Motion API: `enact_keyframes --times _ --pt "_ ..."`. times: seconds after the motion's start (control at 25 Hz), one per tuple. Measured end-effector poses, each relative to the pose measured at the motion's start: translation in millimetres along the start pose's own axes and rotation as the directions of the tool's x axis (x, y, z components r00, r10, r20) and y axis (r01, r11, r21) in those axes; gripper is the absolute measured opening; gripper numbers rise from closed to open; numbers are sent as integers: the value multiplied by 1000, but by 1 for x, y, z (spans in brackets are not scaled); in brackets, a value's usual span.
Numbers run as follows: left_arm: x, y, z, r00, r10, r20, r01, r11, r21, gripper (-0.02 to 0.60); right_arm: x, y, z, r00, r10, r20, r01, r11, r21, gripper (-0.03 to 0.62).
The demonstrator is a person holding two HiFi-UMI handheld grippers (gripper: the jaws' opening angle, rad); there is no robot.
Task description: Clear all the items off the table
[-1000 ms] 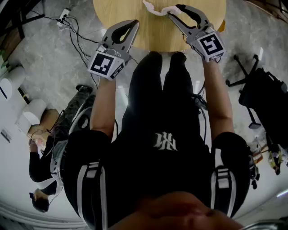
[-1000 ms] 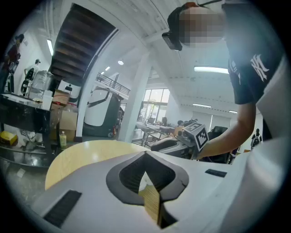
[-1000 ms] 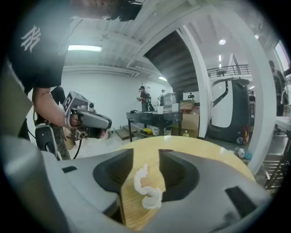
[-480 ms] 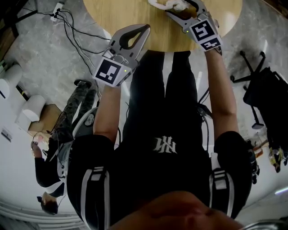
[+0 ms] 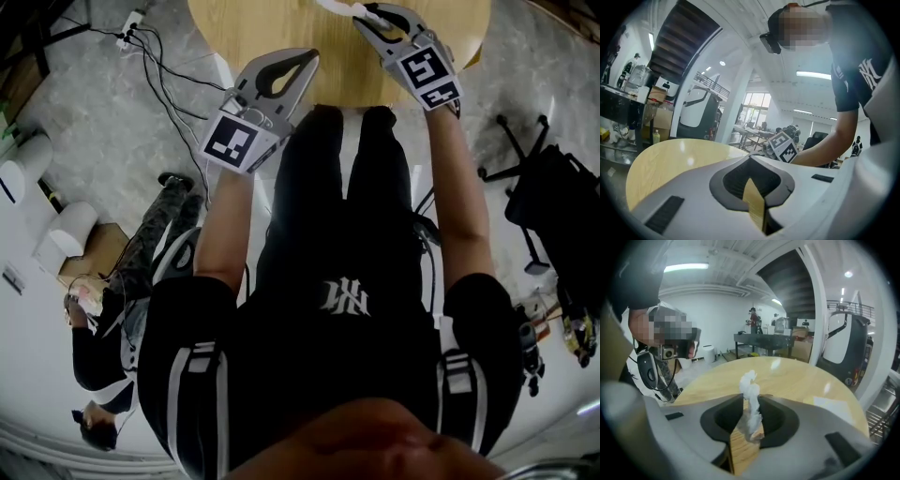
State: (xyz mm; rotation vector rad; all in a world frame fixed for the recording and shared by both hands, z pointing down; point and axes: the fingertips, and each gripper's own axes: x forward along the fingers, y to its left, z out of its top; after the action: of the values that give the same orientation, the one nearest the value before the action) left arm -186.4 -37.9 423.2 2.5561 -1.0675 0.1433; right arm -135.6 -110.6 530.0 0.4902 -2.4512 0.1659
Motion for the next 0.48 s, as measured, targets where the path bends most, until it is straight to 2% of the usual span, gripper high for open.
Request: enact_keyframes --times 0.28,0.48 --pt "39 -32 35 999 -36 13 35 998 44 12 -95 -34 55 982 -111 155 115 993 -13 94" --pt "87 -84 44 997 -79 5 78 995 68 12 -183 -65 57 935 -198 296 190 980 57 94"
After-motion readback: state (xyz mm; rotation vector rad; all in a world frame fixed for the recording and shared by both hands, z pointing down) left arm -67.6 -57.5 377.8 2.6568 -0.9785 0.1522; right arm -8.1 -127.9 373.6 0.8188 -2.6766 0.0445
